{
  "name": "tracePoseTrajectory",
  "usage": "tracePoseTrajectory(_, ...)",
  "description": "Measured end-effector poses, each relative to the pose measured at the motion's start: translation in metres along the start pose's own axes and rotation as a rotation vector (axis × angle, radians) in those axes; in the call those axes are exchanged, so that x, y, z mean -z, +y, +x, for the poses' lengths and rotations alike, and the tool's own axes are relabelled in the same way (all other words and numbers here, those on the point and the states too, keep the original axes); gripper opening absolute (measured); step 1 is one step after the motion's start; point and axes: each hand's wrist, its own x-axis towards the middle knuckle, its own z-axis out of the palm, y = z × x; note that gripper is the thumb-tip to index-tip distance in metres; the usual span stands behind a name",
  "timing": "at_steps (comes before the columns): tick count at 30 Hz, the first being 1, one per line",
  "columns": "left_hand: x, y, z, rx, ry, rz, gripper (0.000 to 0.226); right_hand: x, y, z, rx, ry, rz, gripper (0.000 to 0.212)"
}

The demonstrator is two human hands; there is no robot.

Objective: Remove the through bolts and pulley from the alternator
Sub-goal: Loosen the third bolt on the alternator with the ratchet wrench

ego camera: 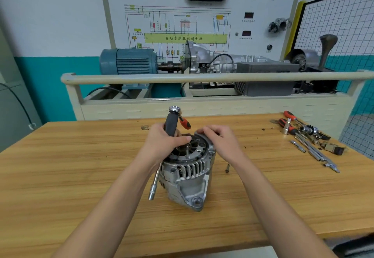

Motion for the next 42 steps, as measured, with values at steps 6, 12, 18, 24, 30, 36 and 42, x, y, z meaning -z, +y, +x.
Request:
tracePoseTrajectory(6, 0.003, -0.006, 0.0, 0.009, -0.034, -0.016, 0.046, 0.012, 0.003, 0.007, -0.034, -0.104, 0.033, 0.024)
tracePoseTrajectory(12, 0.005, -0.014, 0.001, 0.009, -0.074, 0.009, 0.04, 0.019, 0.04, 0.009, -0.319, 0.362, 0.429, 0.019)
tracePoseTrajectory(18, 0.005, -0.019, 0.003, -0.006, -0.09, 0.011, 0.034, 0.007, 0.109, -0.01, -0.651, 0.146, -0.413, 0.037)
tracePoseTrajectory(24, 0.004, -0.021, 0.003, -0.022, -0.093, -0.008, 0.034, -0.001, 0.122, -0.016, -0.602, 0.224, -0.524, 0.032)
tracePoseTrajectory(30, 0.003, -0.026, 0.003, -0.047, -0.032, 0.028, 0.048, 0.002, 0.1, -0.016, -0.435, 0.314, -0.34, 0.029)
tracePoseTrajectory(36, 0.005, -0.025, 0.002, -0.063, -0.026, 0.064, 0.045, 0.001, 0.017, 0.001, -0.063, 0.102, 0.331, 0.027)
tracePoseTrajectory(42, 0.016, -0.02, 0.004, -0.045, -0.071, 0.074, 0.032, 0.003, 0.012, -0.014, 0.014, 0.081, 0.272, 0.039)
